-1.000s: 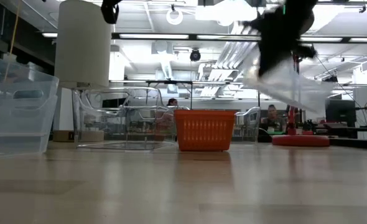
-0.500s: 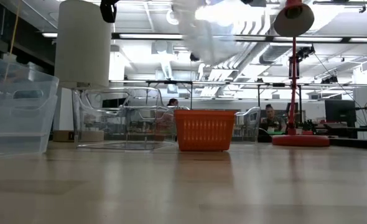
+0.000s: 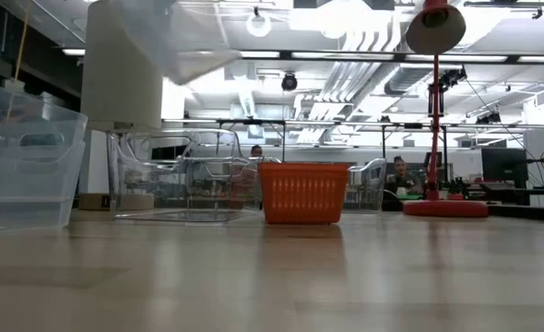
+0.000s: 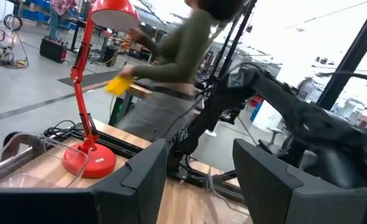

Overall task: Stack baskets by color
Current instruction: Stack the top white bin on top of the bottom white bin

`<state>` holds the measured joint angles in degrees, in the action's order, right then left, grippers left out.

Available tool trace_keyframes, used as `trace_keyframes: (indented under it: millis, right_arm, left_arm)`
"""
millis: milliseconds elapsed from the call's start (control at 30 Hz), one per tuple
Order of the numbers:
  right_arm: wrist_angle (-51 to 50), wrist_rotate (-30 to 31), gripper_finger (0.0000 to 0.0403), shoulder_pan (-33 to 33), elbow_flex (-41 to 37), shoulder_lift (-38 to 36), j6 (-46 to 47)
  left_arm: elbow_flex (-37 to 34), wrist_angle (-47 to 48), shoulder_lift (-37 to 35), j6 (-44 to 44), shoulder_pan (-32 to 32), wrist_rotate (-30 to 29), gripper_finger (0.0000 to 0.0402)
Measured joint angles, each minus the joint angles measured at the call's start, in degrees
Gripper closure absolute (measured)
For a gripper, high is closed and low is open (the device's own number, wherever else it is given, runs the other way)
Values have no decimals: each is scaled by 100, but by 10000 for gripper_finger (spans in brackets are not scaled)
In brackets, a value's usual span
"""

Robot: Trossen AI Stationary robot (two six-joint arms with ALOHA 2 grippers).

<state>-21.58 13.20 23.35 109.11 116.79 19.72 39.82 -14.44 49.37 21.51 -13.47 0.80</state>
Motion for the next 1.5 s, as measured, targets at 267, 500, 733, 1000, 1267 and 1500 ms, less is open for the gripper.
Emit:
trace_keyframes:
  millis: [267,500,733,1000,1267,1500]
  right_arm:
    - [-17,-17,403,-68,1601,1348,-553]
    - [225,-597,403,-87,2401,1994,-734]
    - [527,-1176,403,-87,2412,2081,-706]
    - [517,-1951,403,-169,2419,2110,-460]
    - [167,-1996,403,-273,2420,2174,62]
    - [-700,-1742,402,-318,2420,2134,77]
  left_arm:
    - [-1,0,0,-92,0,2,230]
    - [-1,0,-1,-117,0,2,230]
    - [-1,-1,-1,-117,0,2,230]
    - [-1,0,-1,-82,0,2,230]
    - [-1,0,-1,-71,2,2,230]
    - [-1,0,-1,-81,0,2,230]
